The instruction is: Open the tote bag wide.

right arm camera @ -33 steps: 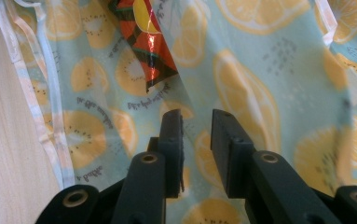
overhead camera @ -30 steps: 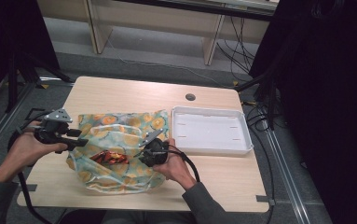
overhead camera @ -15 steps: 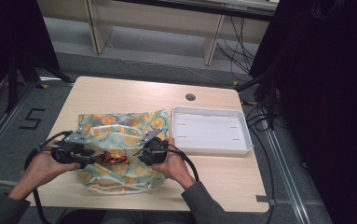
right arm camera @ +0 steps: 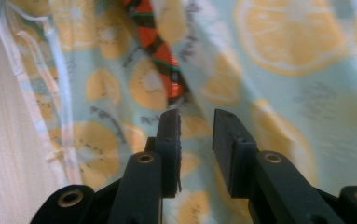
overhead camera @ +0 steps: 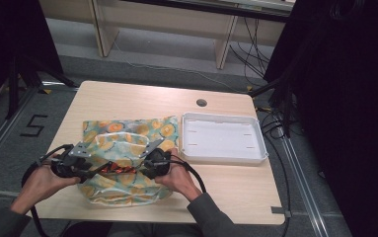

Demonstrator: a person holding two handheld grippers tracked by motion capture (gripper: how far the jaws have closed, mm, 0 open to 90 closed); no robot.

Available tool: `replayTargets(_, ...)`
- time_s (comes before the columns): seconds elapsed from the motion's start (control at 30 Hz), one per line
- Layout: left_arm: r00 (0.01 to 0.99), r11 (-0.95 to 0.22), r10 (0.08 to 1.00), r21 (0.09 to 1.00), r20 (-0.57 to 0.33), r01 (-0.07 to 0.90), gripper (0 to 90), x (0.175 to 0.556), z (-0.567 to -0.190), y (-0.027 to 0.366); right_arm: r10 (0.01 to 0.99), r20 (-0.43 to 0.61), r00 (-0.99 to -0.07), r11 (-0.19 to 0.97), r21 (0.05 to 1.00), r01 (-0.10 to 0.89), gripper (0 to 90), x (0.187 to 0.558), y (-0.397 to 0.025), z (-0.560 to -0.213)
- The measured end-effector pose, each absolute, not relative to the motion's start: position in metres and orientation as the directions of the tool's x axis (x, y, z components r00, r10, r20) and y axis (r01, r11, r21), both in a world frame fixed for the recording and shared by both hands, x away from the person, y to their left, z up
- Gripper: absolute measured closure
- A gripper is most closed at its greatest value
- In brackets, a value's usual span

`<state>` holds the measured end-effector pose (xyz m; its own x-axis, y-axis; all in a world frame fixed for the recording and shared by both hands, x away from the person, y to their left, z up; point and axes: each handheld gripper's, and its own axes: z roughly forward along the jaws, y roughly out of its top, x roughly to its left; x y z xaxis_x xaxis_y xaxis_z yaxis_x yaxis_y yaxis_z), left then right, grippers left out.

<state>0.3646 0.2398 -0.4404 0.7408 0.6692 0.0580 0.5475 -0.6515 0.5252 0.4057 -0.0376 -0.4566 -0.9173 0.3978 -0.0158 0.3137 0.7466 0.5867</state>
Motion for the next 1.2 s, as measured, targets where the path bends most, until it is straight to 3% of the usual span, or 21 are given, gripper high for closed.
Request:
replayTargets(0.33,0.748,-0.646,0.662,0.54,0.045,0.54,62.5,0.363,-0.438,0.241,0.36,-0.06,-0.931,0.789,0.551,0.269,72.6,0.404,-0.011,-0.471)
replayTargets(0.5,0.751,-0.644,0.659,0.548,0.043,0.534,61.6,0.363,-0.436,0.241,0.346,-0.102,-0.933,0.789,0.57,0.23,88.8,0.406,-0.004,-0.473)
replayTargets(0.57,0.749,-0.641,0.661,0.55,0.042,0.535,61.5,0.362,-0.435,0.241,0.345,-0.123,-0.93,0.794,0.566,0.22,90.0,0.406,-0.005,-0.472)
replayTargets(0.8,0.743,-0.633,0.668,0.543,0.024,0.552,59.7,0.361,-0.434,0.24,0.322,-0.095,-0.942,0.805,0.551,0.22,90.0,0.402,-0.026,-0.452)
replayTargets(1.2,0.756,-0.627,0.654,0.583,0.033,0.517,51.6,0.356,-0.434,0.23,0.354,-0.009,-0.935,0.743,0.61,0.275,90.0,0.408,-0.06,-0.424)
